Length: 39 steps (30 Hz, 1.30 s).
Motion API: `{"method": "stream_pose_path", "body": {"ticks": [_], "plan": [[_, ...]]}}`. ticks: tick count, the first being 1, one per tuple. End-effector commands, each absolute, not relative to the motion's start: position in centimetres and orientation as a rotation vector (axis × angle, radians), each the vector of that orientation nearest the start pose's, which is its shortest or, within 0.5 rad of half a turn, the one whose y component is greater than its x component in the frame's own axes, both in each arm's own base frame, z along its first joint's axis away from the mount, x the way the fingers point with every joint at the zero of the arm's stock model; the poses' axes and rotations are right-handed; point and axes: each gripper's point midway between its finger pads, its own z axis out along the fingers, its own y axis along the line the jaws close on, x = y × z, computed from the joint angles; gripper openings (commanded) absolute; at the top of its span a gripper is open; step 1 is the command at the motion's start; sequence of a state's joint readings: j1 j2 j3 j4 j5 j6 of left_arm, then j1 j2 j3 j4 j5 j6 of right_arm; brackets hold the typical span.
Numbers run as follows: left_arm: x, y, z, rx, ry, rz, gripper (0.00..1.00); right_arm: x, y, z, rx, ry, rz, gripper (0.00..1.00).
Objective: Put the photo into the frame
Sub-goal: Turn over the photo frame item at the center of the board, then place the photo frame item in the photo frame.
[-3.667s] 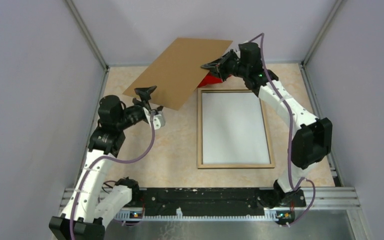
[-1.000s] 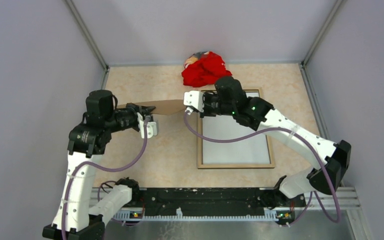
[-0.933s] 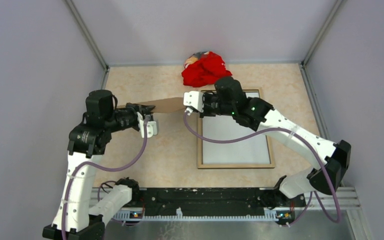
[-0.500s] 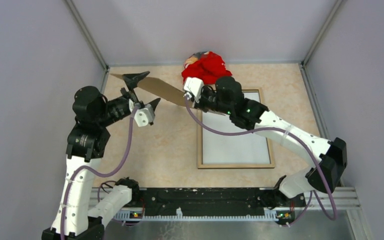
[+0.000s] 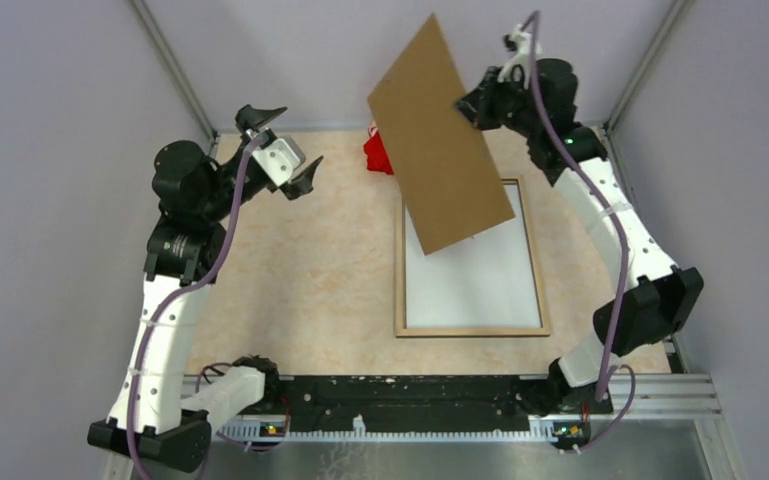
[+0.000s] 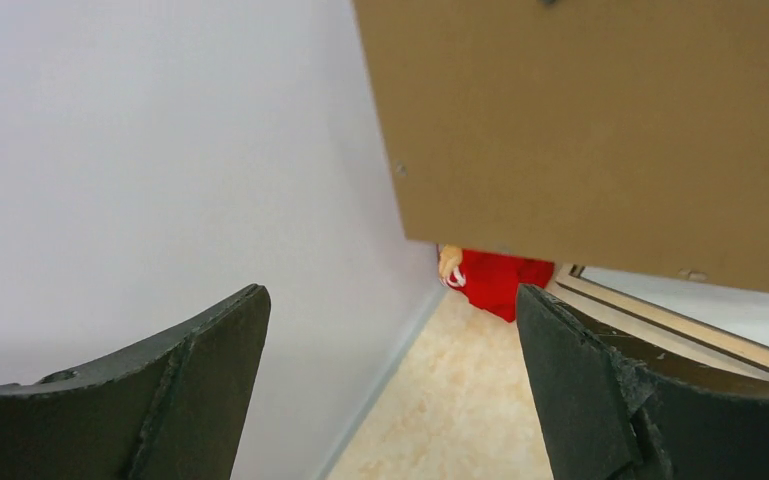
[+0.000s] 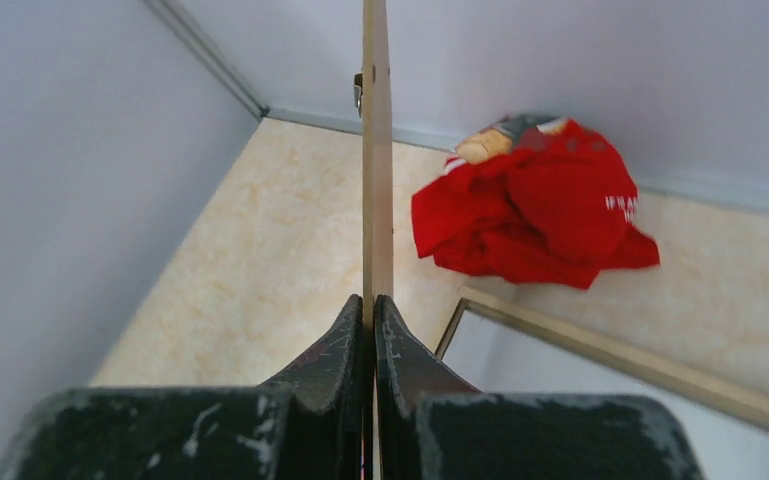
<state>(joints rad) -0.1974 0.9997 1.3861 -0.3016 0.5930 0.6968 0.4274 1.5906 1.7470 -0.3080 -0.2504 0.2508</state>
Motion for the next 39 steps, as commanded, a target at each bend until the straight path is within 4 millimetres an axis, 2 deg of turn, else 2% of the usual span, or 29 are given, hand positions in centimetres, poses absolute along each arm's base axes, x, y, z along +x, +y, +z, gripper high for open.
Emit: {"method": "stream_pose_path", "body": {"ticks": [1, 6, 7, 8, 12, 15, 17, 18, 21, 26, 31, 39], "plan": [[30.9, -13.5, 46.1, 0.973, 1.178, -0.097, 0.99, 40.0, 21.0, 43.2, -0.084, 1.727, 1.031, 0.00], [32.7, -14.1, 40.5, 1.008, 1.318, -0.179, 0.99, 39.4, 15.0, 40.4, 0.185, 1.758, 1.266, 0.00], [33.1, -14.2, 39.4, 1.004, 1.352, -0.194, 0.99, 39.2, 13.9, 38.8, 0.254, 1.771, 1.311, 0.00], [33.6, -14.2, 38.0, 1.003, 1.395, -0.210, 0.99, 39.0, 12.8, 38.5, 0.290, 1.751, 1.338, 0.00], [34.9, -15.0, 31.8, 1.017, 1.555, -0.318, 0.99, 38.1, 9.6, 36.6, 0.360, 1.759, 1.310, 0.00], [35.5, -16.4, 27.6, 1.023, 1.633, -0.438, 0.99, 36.8, 8.0, 35.3, 0.357, 1.794, 1.288, 0.00], [35.1, -17.8, 25.2, 1.067, 1.656, -0.542, 0.99, 35.7, 7.5, 33.7, 0.372, 1.822, 1.298, 0.00], [35.3, -18.6, 24.4, 1.064, 1.666, -0.570, 0.99, 35.3, 7.5, 33.5, 0.359, 1.804, 1.307, 0.00], [35.8, -20.5, 21.7, 1.083, 1.723, -0.625, 0.99, 34.5, 7.7, 31.3, 0.380, 1.819, 1.334, 0.00], [37.2, -22.0, 18.0, 1.066, 1.814, -0.679, 0.99, 33.5, 7.9, 27.4, 0.422, 1.871, 1.337, 0.00], [38.1, -21.9, 16.1, 1.049, 1.846, -0.659, 0.97, 33.4, 7.7, 24.4, 0.473, 1.916, 1.317, 0.00], [38.5, -21.5, 14.7, 1.028, 1.880, -0.630, 0.97, 34.7, 7.0, 22.7, 0.476, 1.923, 1.265, 0.00]]}}
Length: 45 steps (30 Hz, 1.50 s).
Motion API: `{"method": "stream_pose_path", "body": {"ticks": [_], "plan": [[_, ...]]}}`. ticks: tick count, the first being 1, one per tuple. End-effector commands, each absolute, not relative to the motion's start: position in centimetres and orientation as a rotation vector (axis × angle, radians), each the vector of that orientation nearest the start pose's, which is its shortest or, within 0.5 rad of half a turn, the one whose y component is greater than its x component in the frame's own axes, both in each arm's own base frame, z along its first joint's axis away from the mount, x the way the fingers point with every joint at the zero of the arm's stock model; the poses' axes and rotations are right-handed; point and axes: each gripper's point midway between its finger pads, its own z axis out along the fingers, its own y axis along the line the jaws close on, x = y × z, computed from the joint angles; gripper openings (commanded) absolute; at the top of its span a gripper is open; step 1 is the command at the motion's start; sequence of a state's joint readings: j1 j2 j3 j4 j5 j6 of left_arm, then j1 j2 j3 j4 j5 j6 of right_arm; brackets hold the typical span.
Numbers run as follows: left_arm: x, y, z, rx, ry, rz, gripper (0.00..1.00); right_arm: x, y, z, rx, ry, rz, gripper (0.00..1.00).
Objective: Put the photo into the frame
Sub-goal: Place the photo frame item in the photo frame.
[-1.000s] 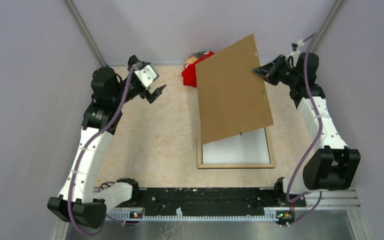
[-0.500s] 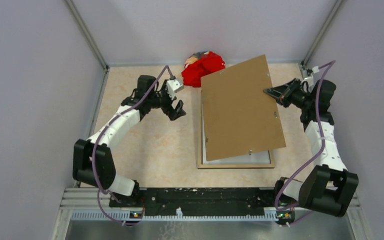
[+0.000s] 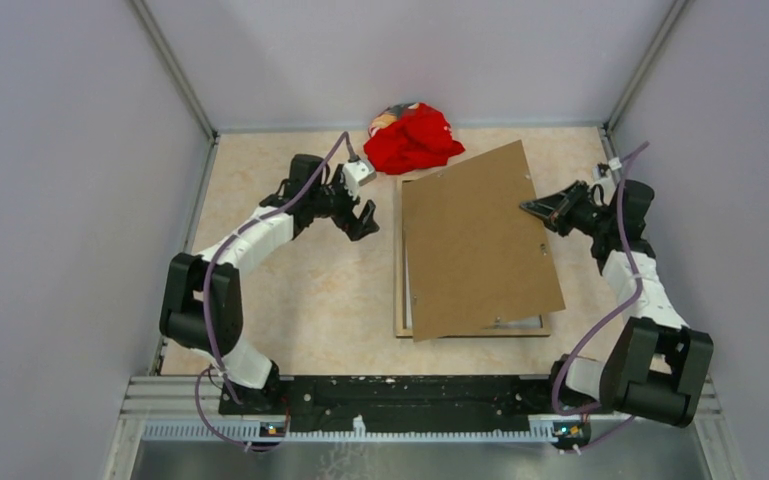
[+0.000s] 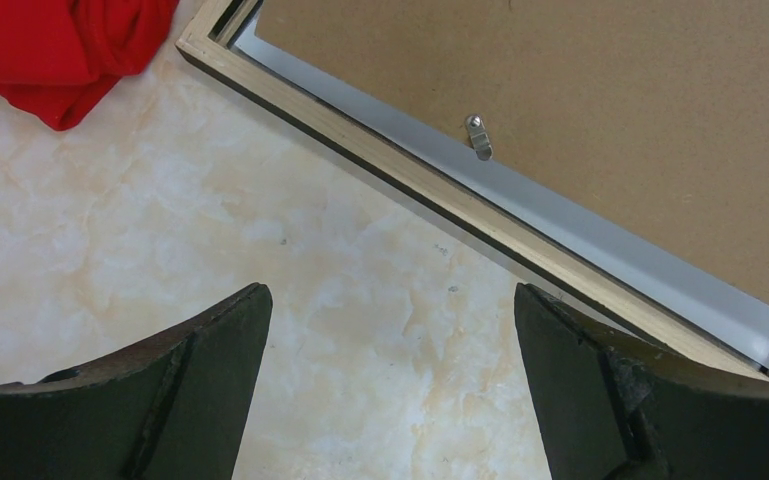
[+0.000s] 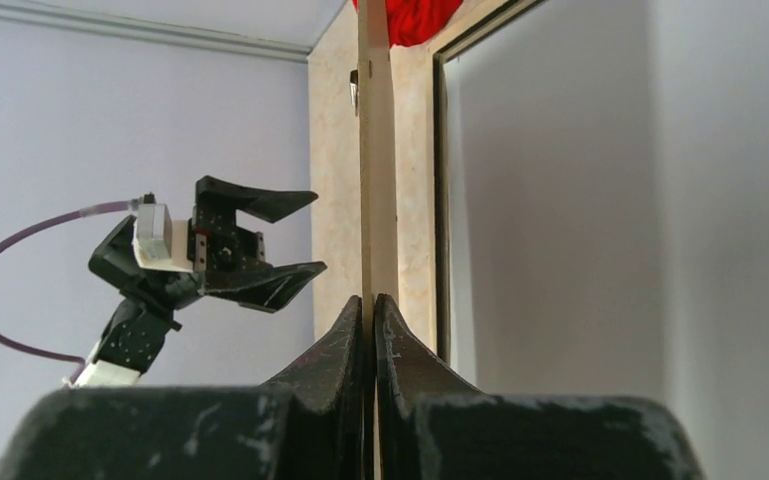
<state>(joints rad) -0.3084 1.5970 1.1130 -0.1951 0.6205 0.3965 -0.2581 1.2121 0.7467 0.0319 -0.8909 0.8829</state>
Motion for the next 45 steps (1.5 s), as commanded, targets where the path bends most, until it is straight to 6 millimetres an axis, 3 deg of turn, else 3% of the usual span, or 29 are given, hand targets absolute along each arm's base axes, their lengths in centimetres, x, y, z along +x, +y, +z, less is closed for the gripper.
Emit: {"method": "stream_pose_path", "body": {"ticks": [1, 11, 22, 34, 45], "plan": [[38.5, -21.5, 14.4, 1.027, 1.886, -0.631, 0.97, 34.9, 6.9, 22.4, 0.480, 1.932, 1.260, 0.00], [38.7, -22.5, 12.7, 1.056, 1.937, -0.658, 0.92, 35.9, 6.5, 19.7, 0.524, 1.939, 1.249, 0.00], [40.3, -22.2, 8.6, 1.051, 2.070, -0.581, 0.87, 37.6, 6.2, 19.2, 0.523, 1.917, 1.275, 0.00], [39.5, -24.4, 7.8, 1.091, 2.049, -0.605, 0.85, 38.1, 7.2, 18.2, 0.489, 1.921, 1.299, 0.00], [39.0, -25.0, 6.9, 1.104, 2.066, -0.615, 0.75, 37.3, 7.9, 19.0, 0.446, 1.859, 1.341, 0.00]]}}
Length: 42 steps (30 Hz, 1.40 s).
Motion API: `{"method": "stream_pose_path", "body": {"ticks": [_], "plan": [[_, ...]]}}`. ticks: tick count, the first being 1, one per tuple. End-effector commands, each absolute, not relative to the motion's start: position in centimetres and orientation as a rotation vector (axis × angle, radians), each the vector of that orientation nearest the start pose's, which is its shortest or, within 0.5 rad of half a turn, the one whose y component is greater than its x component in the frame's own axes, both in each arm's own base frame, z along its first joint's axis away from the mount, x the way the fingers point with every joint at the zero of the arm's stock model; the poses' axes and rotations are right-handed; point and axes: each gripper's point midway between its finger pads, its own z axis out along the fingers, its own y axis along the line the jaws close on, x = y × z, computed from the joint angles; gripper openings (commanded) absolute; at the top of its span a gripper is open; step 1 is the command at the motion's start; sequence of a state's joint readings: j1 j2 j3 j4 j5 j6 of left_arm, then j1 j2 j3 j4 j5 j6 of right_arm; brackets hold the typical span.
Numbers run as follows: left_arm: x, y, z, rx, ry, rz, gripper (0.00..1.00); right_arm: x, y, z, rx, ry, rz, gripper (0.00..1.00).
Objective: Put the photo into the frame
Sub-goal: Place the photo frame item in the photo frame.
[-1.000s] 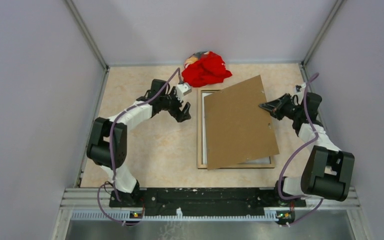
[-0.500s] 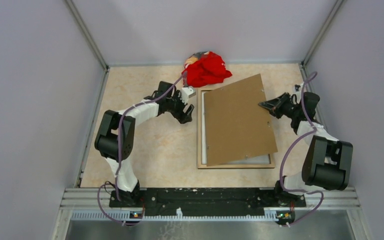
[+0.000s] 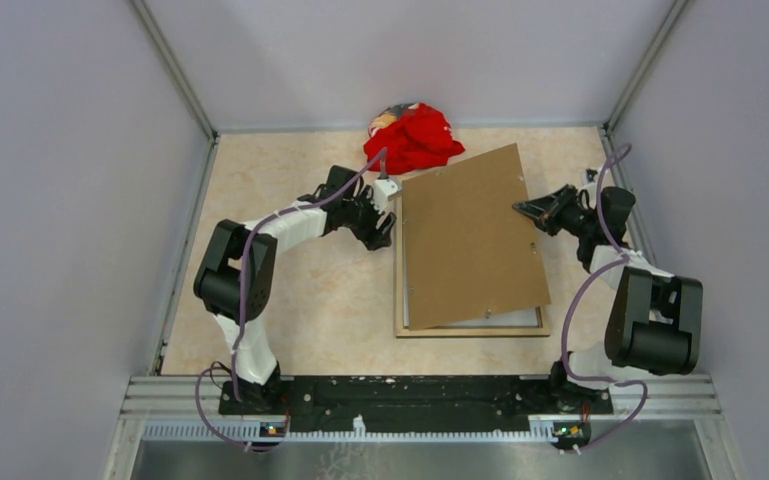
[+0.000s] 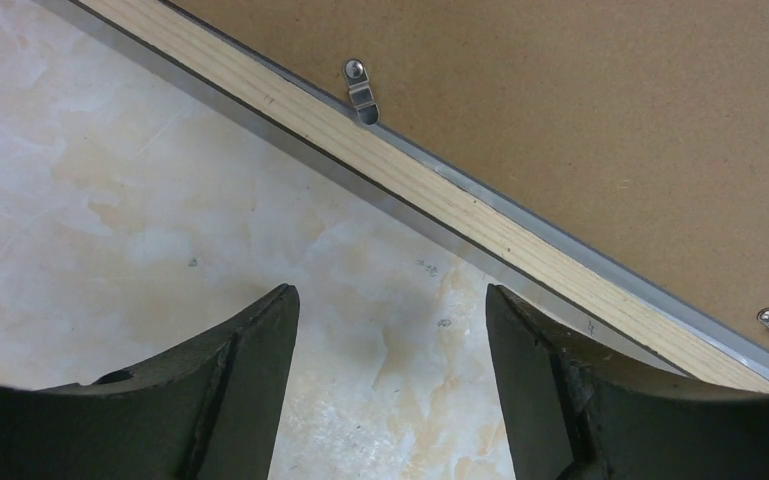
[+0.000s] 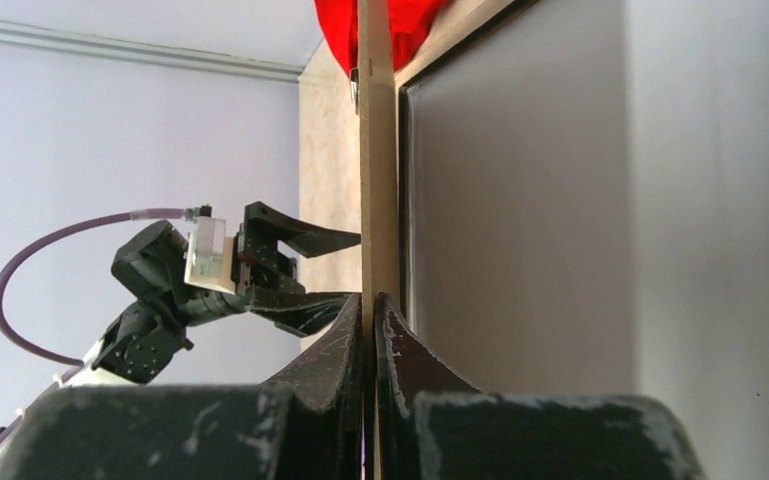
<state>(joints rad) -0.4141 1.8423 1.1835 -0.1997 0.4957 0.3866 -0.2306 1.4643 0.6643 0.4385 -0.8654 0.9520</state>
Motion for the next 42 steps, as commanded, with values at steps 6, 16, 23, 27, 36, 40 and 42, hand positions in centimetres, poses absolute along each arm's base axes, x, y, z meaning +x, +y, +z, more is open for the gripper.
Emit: {"method": "stream_pose_path", "body": {"ticks": [6, 16, 23, 27, 36, 40, 42], "plan": [[38.9, -25.0, 6.7, 1.102, 2.071, -0.624, 0.72, 37.3, 7.9, 17.9, 0.467, 1.885, 1.334, 0.00], [38.4, -25.2, 6.4, 1.129, 2.086, -0.620, 0.71, 37.2, 7.6, 16.8, 0.500, 1.904, 1.309, 0.00], [37.9, -25.7, 6.1, 1.172, 2.070, -0.594, 0.69, 37.0, 7.6, 16.2, 0.513, 1.911, 1.309, 0.00], [38.1, -25.7, 5.7, 1.182, 2.069, -0.567, 0.69, 37.1, 7.6, 16.0, 0.514, 1.911, 1.305, 0.00], [37.9, -26.3, 5.4, 1.191, 2.071, -0.577, 0.67, 37.7, 7.3, 15.3, 0.518, 1.914, 1.286, 0.00], [37.8, -26.4, 5.3, 1.193, 2.072, -0.583, 0.66, 38.1, 7.1, 15.6, 0.518, 1.902, 1.287, 0.00], [37.8, -26.5, 5.3, 1.196, 2.073, -0.585, 0.66, 38.3, 6.9, 15.8, 0.516, 1.898, 1.284, 0.00]]}}
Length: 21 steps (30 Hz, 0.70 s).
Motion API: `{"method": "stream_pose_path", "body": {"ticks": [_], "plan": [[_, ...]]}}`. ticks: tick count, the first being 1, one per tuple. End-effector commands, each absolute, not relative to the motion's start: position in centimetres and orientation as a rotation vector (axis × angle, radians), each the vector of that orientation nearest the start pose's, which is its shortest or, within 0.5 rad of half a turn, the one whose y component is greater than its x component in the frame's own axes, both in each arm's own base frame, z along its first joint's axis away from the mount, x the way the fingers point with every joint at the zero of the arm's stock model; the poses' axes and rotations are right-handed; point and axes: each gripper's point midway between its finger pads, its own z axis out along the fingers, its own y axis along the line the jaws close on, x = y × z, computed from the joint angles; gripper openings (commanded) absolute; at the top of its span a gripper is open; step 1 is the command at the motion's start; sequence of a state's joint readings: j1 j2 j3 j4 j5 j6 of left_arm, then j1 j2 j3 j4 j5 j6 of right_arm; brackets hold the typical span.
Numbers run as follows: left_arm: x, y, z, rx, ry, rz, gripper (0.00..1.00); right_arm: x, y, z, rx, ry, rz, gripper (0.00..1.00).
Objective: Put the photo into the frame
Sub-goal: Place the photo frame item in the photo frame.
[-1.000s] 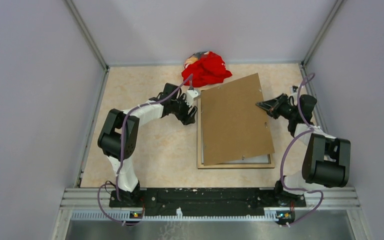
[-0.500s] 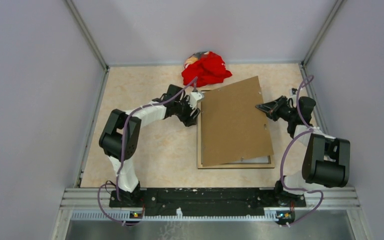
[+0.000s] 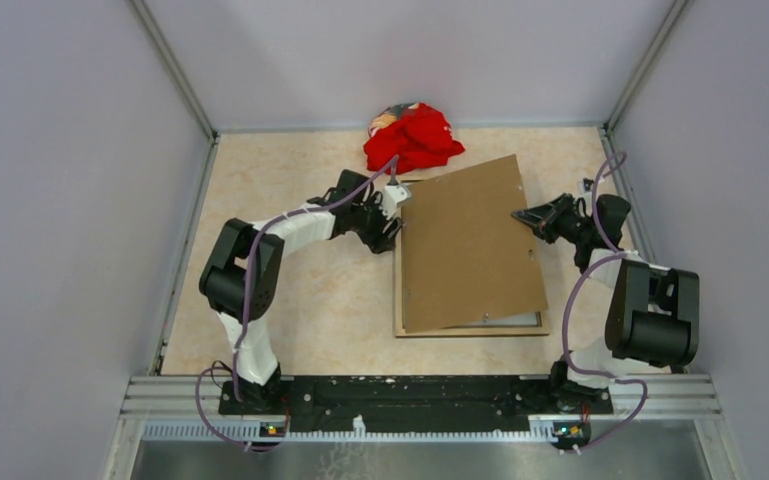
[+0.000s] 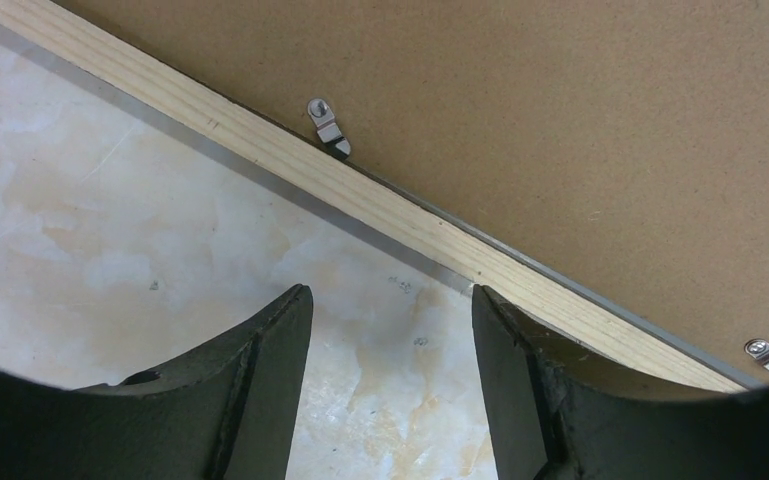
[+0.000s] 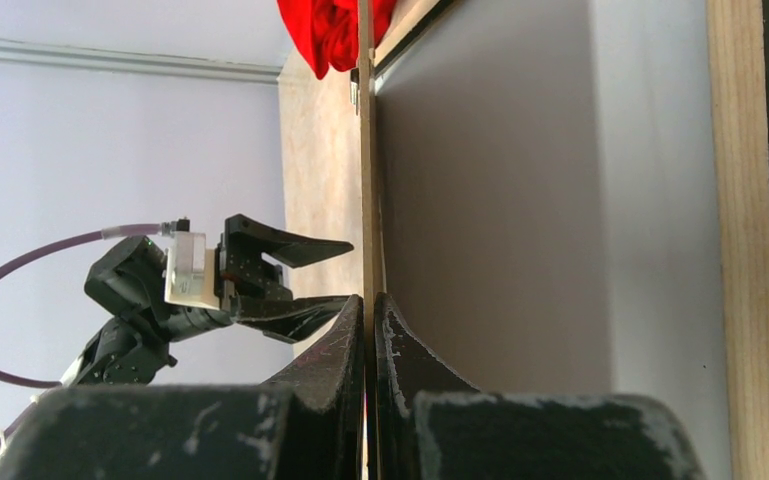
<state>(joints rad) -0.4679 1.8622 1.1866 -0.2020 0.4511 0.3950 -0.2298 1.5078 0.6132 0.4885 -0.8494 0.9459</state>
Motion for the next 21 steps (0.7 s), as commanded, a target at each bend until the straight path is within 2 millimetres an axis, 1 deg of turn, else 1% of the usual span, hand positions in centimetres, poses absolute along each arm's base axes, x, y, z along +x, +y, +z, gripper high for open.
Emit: {"method": "stream_pose_path", "body": {"ticks": [1, 5, 11, 16, 21], "plan": [[37.71, -26.52, 5.22, 1.198, 2.075, -0.587, 0.66, 38.37, 6.90, 15.92, 0.515, 1.896, 1.284, 0.00], [37.72, -26.51, 4.92, 1.203, 2.083, -0.585, 0.65, 38.63, 6.68, 16.27, 0.509, 1.887, 1.278, 0.00], [37.68, -26.68, 4.64, 1.208, 2.093, -0.588, 0.65, 38.70, 6.09, 16.02, 0.516, 1.885, 1.277, 0.00], [37.82, -26.76, 4.47, 1.208, 2.098, -0.587, 0.65, 38.69, 6.13, 15.73, 0.512, 1.891, 1.281, 0.00], [37.71, -26.76, 4.27, 1.212, 2.105, -0.587, 0.65, 38.71, 5.91, 16.01, 0.501, 1.885, 1.267, 0.00]]}}
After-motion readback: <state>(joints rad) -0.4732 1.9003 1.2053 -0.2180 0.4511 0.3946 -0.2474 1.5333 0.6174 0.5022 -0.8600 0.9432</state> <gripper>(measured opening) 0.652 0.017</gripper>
